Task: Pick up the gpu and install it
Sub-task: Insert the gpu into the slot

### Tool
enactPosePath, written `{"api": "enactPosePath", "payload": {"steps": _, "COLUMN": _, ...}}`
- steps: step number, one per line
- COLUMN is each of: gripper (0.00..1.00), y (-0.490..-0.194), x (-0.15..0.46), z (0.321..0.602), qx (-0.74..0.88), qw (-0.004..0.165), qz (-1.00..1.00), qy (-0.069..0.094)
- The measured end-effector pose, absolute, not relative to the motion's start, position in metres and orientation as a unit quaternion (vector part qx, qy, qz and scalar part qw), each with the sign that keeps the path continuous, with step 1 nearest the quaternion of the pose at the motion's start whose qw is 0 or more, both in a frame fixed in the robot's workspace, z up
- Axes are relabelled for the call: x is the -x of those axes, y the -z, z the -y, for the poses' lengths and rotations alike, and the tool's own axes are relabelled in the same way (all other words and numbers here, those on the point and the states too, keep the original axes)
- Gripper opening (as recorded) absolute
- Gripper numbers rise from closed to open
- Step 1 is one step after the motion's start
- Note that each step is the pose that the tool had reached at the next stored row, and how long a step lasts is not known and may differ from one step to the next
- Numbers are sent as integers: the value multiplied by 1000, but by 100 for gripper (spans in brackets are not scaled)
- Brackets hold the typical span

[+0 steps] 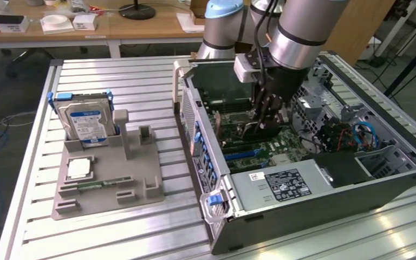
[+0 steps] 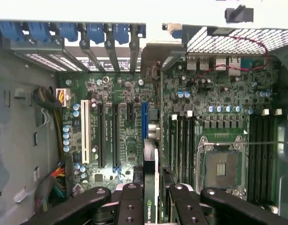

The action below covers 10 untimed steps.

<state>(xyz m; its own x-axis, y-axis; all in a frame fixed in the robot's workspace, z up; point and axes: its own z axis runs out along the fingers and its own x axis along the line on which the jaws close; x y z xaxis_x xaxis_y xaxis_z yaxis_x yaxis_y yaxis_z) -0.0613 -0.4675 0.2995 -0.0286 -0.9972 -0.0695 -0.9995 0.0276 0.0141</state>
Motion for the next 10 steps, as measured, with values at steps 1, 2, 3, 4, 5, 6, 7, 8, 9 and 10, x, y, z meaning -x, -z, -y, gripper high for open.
{"api": "enactPosePath", "payload": {"steps": 1, "gripper": 26, "y": -299, "x": 61, "z": 467, "qx": 697, "qw": 20, "qz": -717, "qy": -29}}
{"api": "enactPosePath", "payload": {"steps": 2, "gripper": 26, "y": -297, "x": 61, "z": 468, "qx": 696, "qw": 20, "qz": -717, "qy": -29}}
{"api": "enactPosePath", "payload": {"steps": 3, "gripper": 26, "y": -295, "x": 61, "z": 468, "qx": 696, "qw": 20, "qz": -717, "qy": -29}}
{"api": "enactPosePath", "payload": {"steps": 4, "gripper": 26, "y": -294, "x": 61, "z": 470, "qx": 695, "qw": 20, "qz": -718, "qy": -29}}
{"api": "enactPosePath", "payload": {"steps": 5, "gripper": 26, "y": -292, "x": 61, "z": 471, "qx": 695, "qw": 21, "qz": -718, "qy": -29}}
{"api": "enactPosePath", "payload": {"steps": 6, "gripper": 26, "y": -290, "x": 61, "z": 472, "qx": 694, "qw": 21, "qz": -719, "qy": -28}}
{"api": "enactPosePath", "payload": {"steps": 7, "gripper": 26, "y": -288, "x": 61, "z": 474, "qx": 694, "qw": 21, "qz": -719, "qy": -28}}
{"api": "enactPosePath", "payload": {"steps": 8, "gripper": 26, "y": -286, "x": 61, "z": 474, "qx": 693, "qw": 21, "qz": -721, "qy": -28}}
{"api": "enactPosePath", "payload": {"steps": 9, "gripper": 26, "y": -284, "x": 61, "z": 474, "qx": 691, "qw": 21, "qz": -722, "qy": -28}}
{"api": "enactPosePath", "payload": {"steps": 10, "gripper": 26, "y": -283, "x": 62, "z": 474, "qx": 690, "qw": 21, "qz": -723, "qy": -27}}
